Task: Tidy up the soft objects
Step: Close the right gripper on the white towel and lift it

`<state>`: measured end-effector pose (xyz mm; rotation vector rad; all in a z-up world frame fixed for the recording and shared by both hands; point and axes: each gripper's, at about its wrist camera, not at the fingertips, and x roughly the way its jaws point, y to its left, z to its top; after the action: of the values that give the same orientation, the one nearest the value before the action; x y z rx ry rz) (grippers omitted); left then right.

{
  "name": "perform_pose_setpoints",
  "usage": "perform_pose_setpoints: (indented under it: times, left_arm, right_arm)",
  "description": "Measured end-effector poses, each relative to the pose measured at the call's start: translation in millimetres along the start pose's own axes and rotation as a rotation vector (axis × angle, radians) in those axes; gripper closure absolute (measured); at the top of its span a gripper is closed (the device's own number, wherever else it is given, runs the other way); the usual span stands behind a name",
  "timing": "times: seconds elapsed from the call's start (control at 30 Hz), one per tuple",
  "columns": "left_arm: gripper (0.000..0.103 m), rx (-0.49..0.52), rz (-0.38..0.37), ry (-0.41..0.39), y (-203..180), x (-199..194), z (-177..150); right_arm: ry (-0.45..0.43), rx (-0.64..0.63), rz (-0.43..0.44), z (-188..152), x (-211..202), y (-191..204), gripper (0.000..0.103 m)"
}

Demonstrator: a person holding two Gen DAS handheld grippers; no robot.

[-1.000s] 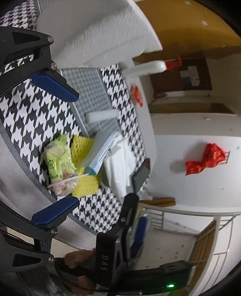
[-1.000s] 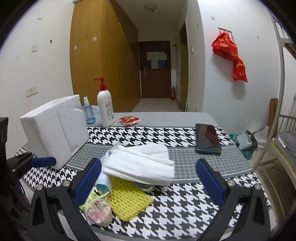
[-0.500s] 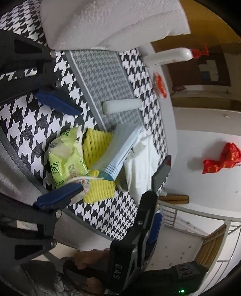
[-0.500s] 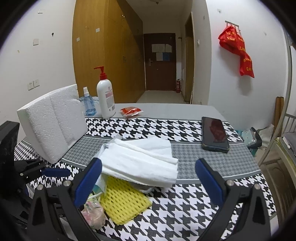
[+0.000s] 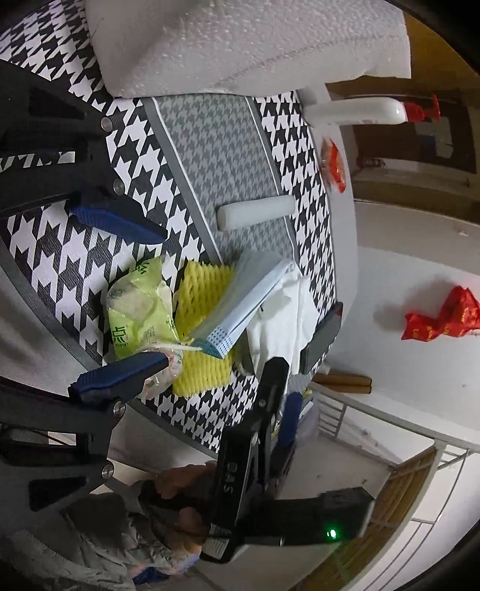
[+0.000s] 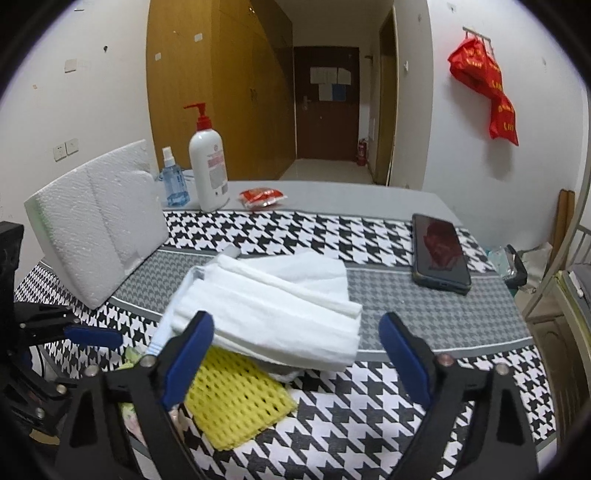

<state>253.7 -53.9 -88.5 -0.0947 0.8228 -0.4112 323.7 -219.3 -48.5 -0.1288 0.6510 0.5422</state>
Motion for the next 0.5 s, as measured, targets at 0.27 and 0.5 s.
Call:
perform_pose_setpoints:
  times: [0.27, 0.5]
  left_arm:
    - [0.041, 0.028, 0.003, 0.012, -6.3, 7.0, -0.2]
    - [0.041, 0.048, 0.005, 0.032, -12.8, 10.4, 0.1]
  right_arm:
    - [0.060, 0.005, 0.048, -1.3, 15.4, 2.7, 0.057]
    - [0.066, 0.018, 0.061, -0.9, 9.3, 1.3, 0.083]
